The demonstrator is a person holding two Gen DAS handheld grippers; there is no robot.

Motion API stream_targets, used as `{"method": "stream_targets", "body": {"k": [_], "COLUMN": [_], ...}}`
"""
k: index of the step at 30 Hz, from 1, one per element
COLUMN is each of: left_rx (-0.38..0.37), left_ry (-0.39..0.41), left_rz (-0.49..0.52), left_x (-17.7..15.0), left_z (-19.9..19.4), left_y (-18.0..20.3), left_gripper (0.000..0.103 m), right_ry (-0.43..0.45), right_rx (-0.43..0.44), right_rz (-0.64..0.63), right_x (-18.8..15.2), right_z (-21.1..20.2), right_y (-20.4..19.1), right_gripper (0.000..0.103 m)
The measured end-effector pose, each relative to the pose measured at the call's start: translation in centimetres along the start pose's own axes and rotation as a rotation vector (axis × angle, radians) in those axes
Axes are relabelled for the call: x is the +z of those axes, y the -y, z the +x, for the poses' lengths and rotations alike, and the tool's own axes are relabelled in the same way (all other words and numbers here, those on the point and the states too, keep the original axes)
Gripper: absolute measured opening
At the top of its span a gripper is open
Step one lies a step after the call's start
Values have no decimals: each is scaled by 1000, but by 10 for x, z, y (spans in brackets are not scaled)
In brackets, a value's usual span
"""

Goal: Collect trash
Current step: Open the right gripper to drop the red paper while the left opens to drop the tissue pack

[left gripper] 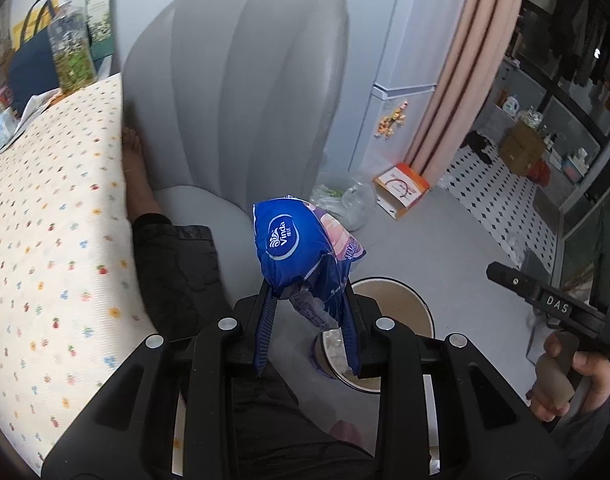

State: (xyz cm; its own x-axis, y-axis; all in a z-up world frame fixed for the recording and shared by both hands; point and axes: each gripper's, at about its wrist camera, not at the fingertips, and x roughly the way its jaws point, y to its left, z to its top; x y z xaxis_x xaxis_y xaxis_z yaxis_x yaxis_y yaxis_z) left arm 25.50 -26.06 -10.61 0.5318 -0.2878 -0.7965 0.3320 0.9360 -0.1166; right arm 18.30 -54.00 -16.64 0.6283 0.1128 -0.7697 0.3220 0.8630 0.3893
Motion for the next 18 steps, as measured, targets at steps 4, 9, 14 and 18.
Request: {"method": "stream_targets", "body": {"k": [4,9,14,18], "left_rx": [-17,-55,-107,-146], "left_ry": [-13,-38,-65,-52], "left_rz": [20,57,100,112], "left_x": [2,3,3,4], "left_z": [7,21,37,41], "left_y": [14,39,73,97], "left_gripper": [30,30,33,59], "right_ry": [26,66,98,119], "right_rx": [-6,-17,-45,-66], "right_rz": [18,51,84,106], "right_x": [4,10,12,13], "right_z": [-12,-31,-50,-61], "right_y": [12,33,53,65], "right_gripper": [71,71,72,72]}}
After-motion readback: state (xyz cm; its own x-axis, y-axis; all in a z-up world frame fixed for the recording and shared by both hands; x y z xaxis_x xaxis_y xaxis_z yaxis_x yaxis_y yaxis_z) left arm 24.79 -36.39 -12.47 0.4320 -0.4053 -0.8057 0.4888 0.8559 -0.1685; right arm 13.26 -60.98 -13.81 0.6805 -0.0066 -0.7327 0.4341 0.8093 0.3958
